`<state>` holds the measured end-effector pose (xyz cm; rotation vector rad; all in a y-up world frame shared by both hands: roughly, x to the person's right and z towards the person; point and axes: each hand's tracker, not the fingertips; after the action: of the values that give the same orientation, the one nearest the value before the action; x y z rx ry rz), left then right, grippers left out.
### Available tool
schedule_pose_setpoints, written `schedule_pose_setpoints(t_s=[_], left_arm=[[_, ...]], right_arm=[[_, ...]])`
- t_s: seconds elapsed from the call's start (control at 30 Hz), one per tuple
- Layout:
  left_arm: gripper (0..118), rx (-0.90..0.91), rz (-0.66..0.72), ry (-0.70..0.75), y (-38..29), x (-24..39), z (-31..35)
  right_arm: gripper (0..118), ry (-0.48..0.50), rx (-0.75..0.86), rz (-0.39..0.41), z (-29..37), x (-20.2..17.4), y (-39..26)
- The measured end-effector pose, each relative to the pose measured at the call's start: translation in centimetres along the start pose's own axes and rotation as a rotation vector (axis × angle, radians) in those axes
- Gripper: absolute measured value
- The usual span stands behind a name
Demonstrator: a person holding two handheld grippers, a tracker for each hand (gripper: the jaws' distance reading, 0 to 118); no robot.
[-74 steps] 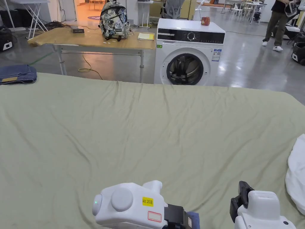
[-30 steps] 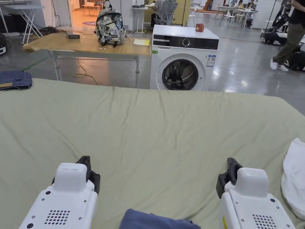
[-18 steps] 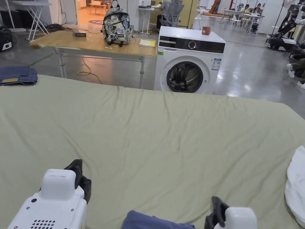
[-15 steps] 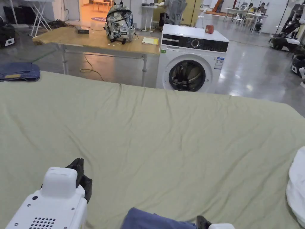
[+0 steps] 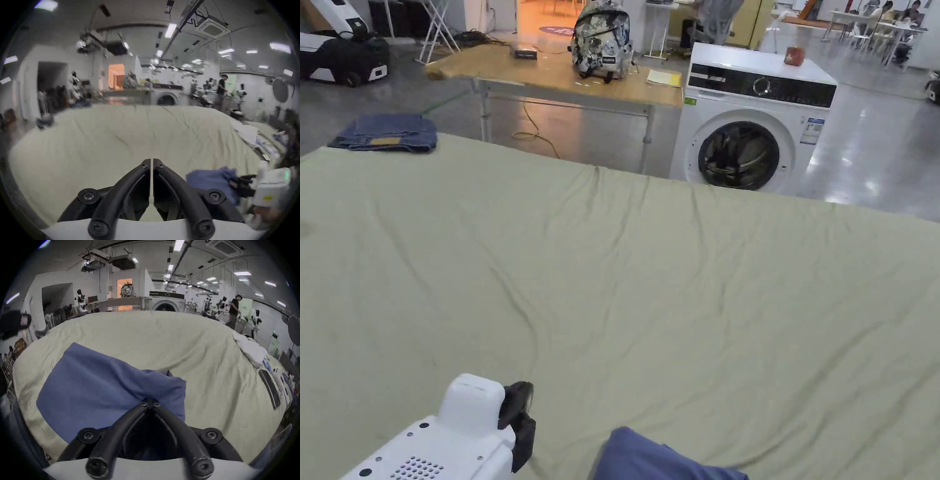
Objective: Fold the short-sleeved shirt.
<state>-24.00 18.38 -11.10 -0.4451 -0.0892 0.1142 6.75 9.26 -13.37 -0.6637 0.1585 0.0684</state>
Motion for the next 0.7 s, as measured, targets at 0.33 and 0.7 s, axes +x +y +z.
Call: schedule_pose_setpoints(t_s=[0.33,0.7], left_arm=[[24,-0.534,0.346,-0.576,-1.7,-5.8,-9.0],[74,-0.750,0.618,-0.920,-6.6,-4.5,-15.8]], right_arm=[[0,0.031,-0.022,0.032,0.0,0.6,0.4],[0,0.046,-0.032,0.043,0.1,0.9,0.5]])
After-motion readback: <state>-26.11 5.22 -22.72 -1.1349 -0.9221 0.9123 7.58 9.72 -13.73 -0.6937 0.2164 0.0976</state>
